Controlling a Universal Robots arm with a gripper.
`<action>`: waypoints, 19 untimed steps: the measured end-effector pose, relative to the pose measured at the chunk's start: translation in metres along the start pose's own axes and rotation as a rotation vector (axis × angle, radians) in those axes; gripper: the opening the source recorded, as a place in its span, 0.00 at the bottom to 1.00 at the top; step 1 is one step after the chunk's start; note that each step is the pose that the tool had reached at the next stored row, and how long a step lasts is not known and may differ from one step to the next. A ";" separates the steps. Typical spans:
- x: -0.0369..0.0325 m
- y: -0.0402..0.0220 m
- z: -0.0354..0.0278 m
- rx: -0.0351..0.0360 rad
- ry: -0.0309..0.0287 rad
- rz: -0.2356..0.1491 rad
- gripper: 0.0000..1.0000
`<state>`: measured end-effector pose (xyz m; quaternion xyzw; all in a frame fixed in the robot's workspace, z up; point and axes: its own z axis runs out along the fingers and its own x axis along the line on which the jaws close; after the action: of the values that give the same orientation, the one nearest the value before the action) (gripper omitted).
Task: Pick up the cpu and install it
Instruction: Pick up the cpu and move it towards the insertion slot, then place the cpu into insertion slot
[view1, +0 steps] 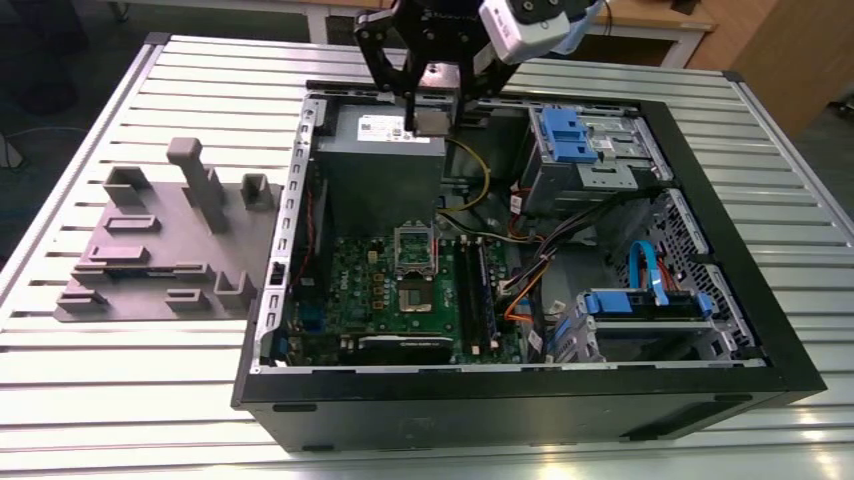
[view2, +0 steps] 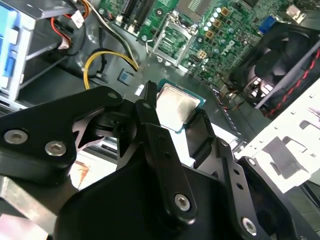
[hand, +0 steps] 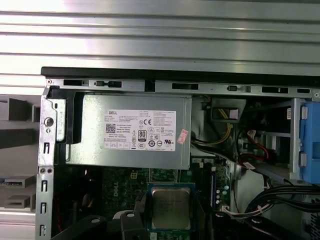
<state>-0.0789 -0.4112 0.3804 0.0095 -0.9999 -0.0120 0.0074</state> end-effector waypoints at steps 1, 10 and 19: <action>-0.0021 0.0000 0.0000 0.0000 0.0000 0.000 0.47; -0.0101 -0.0002 -0.0001 -0.0001 -0.0003 0.012 0.47; -0.0124 -0.0002 -0.0001 -0.0004 -0.0007 0.030 0.47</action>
<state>-0.0665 -0.4112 0.3803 -0.0055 -0.9999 -0.0121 0.0072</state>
